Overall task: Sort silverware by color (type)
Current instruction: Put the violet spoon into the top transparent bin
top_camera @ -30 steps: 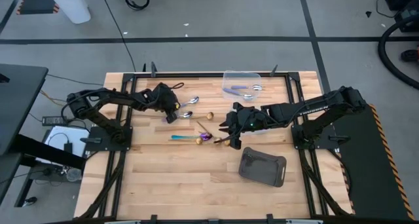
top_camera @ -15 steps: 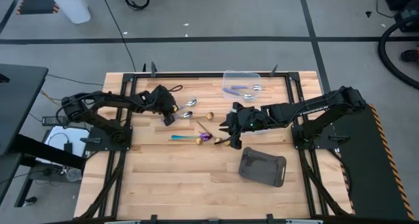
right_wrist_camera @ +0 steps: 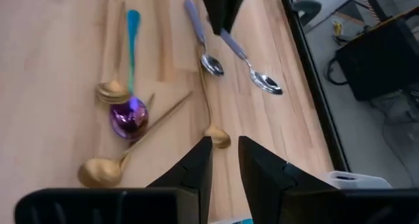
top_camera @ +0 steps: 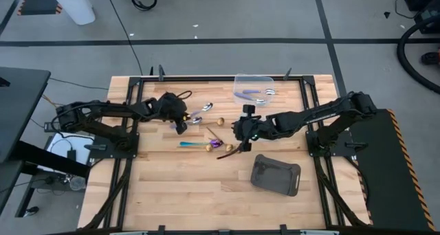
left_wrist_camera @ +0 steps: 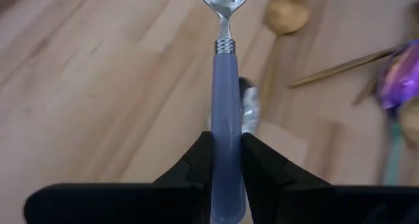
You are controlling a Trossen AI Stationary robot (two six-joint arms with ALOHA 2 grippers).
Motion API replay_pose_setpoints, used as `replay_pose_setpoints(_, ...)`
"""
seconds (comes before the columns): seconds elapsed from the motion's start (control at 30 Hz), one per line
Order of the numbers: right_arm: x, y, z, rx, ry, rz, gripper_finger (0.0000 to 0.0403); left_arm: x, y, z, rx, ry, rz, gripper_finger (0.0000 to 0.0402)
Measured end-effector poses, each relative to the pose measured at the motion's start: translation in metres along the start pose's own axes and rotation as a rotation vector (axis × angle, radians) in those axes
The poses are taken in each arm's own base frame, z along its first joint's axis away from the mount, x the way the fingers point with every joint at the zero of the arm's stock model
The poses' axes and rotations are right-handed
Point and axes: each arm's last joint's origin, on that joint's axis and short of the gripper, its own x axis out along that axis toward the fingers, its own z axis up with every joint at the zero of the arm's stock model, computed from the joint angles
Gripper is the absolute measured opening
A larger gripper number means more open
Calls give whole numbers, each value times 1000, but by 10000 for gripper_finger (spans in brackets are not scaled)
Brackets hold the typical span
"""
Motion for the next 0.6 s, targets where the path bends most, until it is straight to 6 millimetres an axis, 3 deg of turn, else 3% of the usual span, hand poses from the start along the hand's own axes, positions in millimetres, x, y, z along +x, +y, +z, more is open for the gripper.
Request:
replay_pose_setpoints(0.13,15,8,-2,-48,46,3,89,0,-12,3,-25,-35,-40,63)
replay_pose_setpoints(0.37,30,14,21,-134,87,8,104,0,-31,5,-65,-58,-106,63)
replay_pose_setpoints(0.6,44,28,33,-330,121,-64,119,-2,-56,3,-63,-59,-155,62)
